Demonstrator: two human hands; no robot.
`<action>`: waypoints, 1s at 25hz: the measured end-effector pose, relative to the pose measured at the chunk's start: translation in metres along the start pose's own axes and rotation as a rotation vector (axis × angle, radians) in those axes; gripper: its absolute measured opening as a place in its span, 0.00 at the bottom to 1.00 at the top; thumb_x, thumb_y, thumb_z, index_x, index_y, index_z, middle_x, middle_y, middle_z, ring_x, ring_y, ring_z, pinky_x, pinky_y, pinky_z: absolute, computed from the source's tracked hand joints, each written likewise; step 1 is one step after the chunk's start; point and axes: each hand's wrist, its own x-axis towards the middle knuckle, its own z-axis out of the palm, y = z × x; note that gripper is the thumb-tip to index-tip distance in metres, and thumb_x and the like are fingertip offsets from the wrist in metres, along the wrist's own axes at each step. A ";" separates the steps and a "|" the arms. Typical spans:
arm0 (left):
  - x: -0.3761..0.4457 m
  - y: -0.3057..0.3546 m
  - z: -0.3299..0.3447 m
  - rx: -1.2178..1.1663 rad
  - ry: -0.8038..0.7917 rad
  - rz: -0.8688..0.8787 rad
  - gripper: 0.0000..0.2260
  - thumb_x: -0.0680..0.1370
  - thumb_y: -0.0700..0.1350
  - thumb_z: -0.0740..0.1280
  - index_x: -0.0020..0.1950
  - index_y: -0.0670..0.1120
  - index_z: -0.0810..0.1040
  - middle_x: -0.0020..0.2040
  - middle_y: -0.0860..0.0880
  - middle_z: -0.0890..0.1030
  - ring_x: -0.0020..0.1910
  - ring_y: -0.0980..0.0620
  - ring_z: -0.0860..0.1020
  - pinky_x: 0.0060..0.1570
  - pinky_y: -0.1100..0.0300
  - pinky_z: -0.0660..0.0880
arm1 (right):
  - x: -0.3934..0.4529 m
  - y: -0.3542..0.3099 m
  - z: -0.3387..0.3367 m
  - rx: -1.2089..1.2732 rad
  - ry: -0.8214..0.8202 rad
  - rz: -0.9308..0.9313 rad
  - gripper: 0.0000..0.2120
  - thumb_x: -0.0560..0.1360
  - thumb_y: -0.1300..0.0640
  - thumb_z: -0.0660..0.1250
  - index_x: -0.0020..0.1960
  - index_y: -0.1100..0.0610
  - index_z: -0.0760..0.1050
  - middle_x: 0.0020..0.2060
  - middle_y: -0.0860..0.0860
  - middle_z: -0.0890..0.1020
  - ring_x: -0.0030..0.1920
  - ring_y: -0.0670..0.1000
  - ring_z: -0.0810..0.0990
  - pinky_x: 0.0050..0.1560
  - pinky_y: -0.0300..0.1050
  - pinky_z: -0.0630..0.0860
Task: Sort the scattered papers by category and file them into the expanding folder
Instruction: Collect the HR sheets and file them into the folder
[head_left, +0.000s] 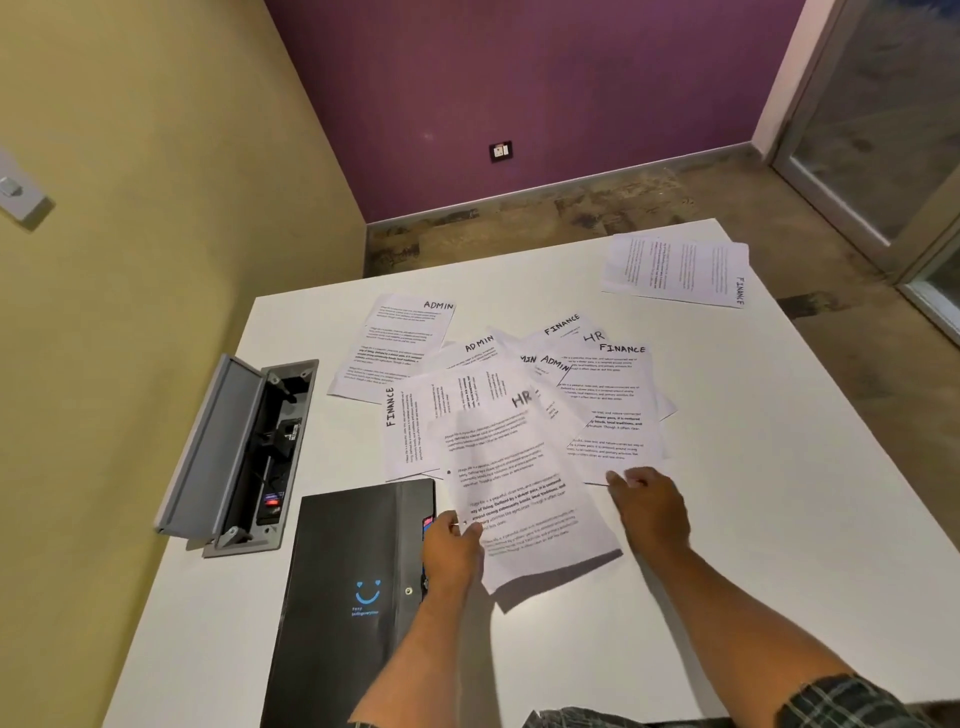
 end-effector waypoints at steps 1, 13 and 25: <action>-0.003 0.000 -0.001 0.008 0.011 -0.007 0.07 0.77 0.38 0.70 0.41 0.40 0.74 0.34 0.47 0.73 0.30 0.52 0.70 0.25 0.69 0.66 | 0.009 0.000 0.002 -0.142 0.072 0.066 0.24 0.71 0.38 0.72 0.60 0.52 0.77 0.56 0.55 0.79 0.57 0.60 0.79 0.55 0.57 0.78; -0.005 -0.011 -0.015 0.026 0.060 -0.041 0.11 0.78 0.38 0.69 0.60 0.42 0.80 0.55 0.46 0.84 0.47 0.48 0.81 0.48 0.61 0.74 | 0.052 -0.010 0.001 -0.293 0.088 0.248 0.22 0.70 0.59 0.72 0.61 0.62 0.71 0.60 0.61 0.75 0.61 0.64 0.77 0.60 0.60 0.75; -0.020 -0.015 -0.016 0.032 0.077 -0.050 0.07 0.79 0.38 0.68 0.56 0.43 0.81 0.53 0.48 0.84 0.44 0.51 0.81 0.49 0.56 0.78 | 0.049 0.007 0.004 -0.126 0.073 0.170 0.08 0.68 0.56 0.68 0.45 0.58 0.79 0.43 0.57 0.82 0.42 0.62 0.80 0.48 0.51 0.79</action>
